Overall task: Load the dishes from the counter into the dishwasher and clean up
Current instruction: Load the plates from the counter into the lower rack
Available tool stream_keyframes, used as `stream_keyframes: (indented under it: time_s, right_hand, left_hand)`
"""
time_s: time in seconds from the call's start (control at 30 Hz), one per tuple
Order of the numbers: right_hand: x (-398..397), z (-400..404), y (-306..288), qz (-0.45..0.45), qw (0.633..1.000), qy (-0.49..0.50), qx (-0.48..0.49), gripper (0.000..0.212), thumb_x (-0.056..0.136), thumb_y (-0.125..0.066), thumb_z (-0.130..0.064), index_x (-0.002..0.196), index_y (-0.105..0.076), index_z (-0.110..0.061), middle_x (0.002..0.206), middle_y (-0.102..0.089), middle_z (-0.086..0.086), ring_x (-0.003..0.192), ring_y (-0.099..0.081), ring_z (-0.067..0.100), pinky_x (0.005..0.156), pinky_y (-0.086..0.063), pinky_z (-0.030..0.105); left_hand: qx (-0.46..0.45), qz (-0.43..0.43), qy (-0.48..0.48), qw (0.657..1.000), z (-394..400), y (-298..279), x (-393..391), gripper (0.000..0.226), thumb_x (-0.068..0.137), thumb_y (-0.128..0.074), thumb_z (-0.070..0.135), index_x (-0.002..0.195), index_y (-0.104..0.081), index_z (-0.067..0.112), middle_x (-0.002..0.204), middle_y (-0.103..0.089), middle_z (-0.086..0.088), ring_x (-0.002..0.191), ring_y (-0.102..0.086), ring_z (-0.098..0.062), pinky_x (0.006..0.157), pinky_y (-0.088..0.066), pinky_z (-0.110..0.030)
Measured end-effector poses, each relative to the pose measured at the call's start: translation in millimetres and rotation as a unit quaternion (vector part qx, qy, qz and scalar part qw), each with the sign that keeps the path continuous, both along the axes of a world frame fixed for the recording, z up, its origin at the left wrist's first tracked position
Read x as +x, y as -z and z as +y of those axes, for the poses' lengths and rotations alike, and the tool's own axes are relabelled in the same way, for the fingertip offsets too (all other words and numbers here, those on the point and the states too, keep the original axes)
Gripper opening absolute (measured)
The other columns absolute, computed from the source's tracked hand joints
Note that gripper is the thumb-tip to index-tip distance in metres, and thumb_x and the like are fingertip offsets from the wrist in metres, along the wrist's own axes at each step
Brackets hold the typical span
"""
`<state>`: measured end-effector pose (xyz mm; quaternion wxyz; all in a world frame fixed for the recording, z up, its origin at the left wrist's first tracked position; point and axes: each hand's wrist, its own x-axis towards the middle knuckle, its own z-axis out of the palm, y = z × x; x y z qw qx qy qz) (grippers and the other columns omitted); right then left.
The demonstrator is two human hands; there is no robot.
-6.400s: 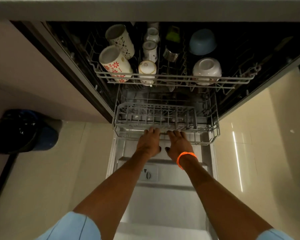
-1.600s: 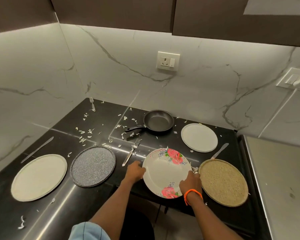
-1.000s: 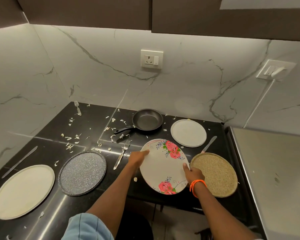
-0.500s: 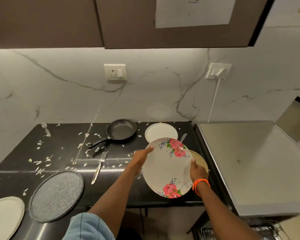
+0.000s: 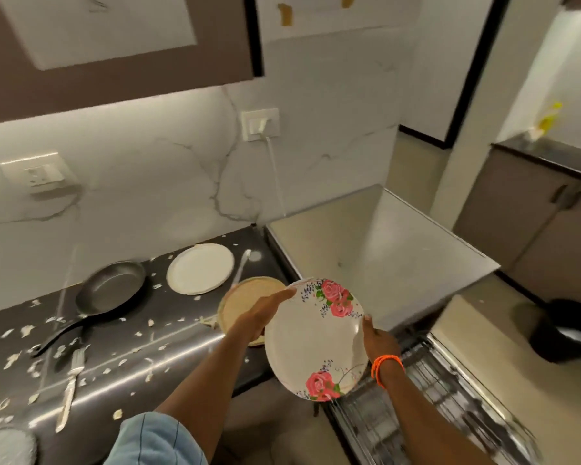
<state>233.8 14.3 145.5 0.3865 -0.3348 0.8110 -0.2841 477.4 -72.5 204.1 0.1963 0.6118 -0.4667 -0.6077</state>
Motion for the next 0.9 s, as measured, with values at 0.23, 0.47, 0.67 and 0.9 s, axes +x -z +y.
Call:
stream_keyframes:
  time_s: [0.23, 0.47, 0.67, 0.9]
  right_hand:
    - [-97, 91, 35, -0.048, 0.984, 0.166, 0.039, 0.071, 0.100, -0.037, -0.059, 0.106, -0.071, 0.003, 0.105, -0.069, 0.023, 0.098, -0.064, 0.035, 0.088, -0.050, 0.037]
    - [-152, 185, 94, -0.071, 0.954, 0.259, 0.131, 0.066, 0.098, -0.045, -0.059, 0.108, -0.070, 0.001, 0.110, -0.068, 0.024, 0.102, -0.064, 0.037, 0.087, -0.049, 0.038]
    - [-157, 235, 169, -0.069, 0.933, 0.250, 0.251, 0.051, 0.101, -0.045, -0.048, 0.111, -0.074, -0.007, 0.120, -0.069, 0.018, 0.101, -0.065, 0.030, 0.093, -0.048, 0.031]
    - [-144, 233, 300, -0.186, 0.879, 0.345, 0.270, 0.036, 0.090, -0.070, -0.024, 0.062, -0.063, -0.003, 0.061, -0.064, 0.019, 0.056, -0.064, 0.034, 0.057, -0.060, 0.053]
  left_hand:
    - [0.069, -0.006, 0.100, 0.993, 30, 35, -137, 0.054, 0.080, -0.075, 0.057, 0.115, -0.075, 0.016, 0.106, -0.078, -0.006, 0.099, -0.075, -0.028, 0.099, -0.055, -0.045]
    - [0.154, -0.021, 0.154, 0.976, 82, 79, -234, 0.036, 0.088, -0.074, 0.036, 0.111, -0.075, 0.007, 0.095, -0.079, -0.011, 0.083, -0.076, -0.028, 0.068, -0.059, -0.031]
    - [0.195, -0.096, 0.131, 0.967, 112, 182, -260, 0.046, 0.076, -0.076, 0.022, 0.115, -0.070, -0.001, 0.099, -0.076, -0.017, 0.083, -0.074, -0.032, 0.069, -0.062, -0.036]
    - [0.259, -0.092, 0.045, 0.960, 100, 279, -259, 0.018, 0.076, -0.067, 0.004, 0.093, -0.062, 0.000, 0.095, -0.066, -0.019, 0.081, -0.064, -0.032, 0.060, -0.052, -0.035]
